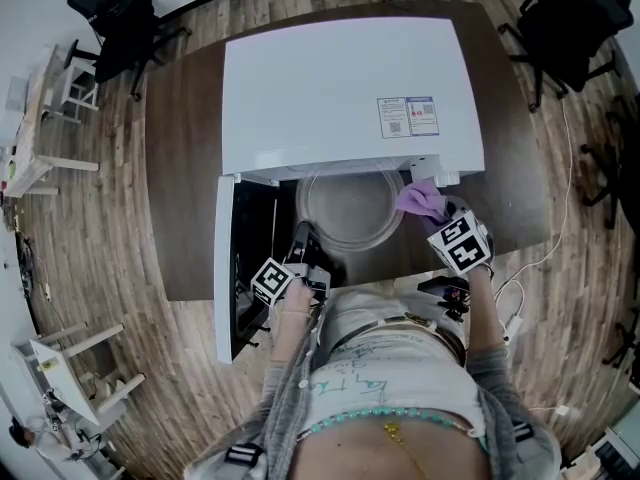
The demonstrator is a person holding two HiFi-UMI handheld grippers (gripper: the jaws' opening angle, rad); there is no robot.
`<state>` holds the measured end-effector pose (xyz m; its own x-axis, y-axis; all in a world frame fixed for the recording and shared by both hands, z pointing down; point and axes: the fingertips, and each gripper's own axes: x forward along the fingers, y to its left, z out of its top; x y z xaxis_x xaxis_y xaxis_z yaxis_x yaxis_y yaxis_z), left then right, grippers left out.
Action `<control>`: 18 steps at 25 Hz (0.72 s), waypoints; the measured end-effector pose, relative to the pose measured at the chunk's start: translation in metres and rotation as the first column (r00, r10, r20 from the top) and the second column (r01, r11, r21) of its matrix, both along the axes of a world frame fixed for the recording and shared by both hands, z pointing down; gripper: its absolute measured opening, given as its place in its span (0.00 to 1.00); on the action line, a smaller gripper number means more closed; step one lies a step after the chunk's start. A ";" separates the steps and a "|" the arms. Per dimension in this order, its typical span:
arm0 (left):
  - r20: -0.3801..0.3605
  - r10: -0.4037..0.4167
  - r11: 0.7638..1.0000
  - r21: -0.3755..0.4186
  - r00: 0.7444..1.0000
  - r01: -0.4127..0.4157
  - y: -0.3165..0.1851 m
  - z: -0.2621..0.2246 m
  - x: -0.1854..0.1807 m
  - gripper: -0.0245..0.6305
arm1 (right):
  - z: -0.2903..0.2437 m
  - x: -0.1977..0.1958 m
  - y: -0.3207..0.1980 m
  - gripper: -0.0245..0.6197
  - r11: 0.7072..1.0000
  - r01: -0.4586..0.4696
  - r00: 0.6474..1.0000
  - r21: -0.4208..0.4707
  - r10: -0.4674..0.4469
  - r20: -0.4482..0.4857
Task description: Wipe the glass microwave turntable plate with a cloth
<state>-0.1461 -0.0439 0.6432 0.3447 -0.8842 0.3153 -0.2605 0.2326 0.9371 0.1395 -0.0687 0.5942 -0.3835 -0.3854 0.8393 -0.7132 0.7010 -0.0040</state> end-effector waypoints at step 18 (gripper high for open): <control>0.007 -0.069 0.997 -0.016 0.998 0.069 -0.017 -0.001 -0.011 0.11 | 0.035 -0.043 -0.003 0.22 0.876 -0.358 0.799 -0.323 0.466 0.380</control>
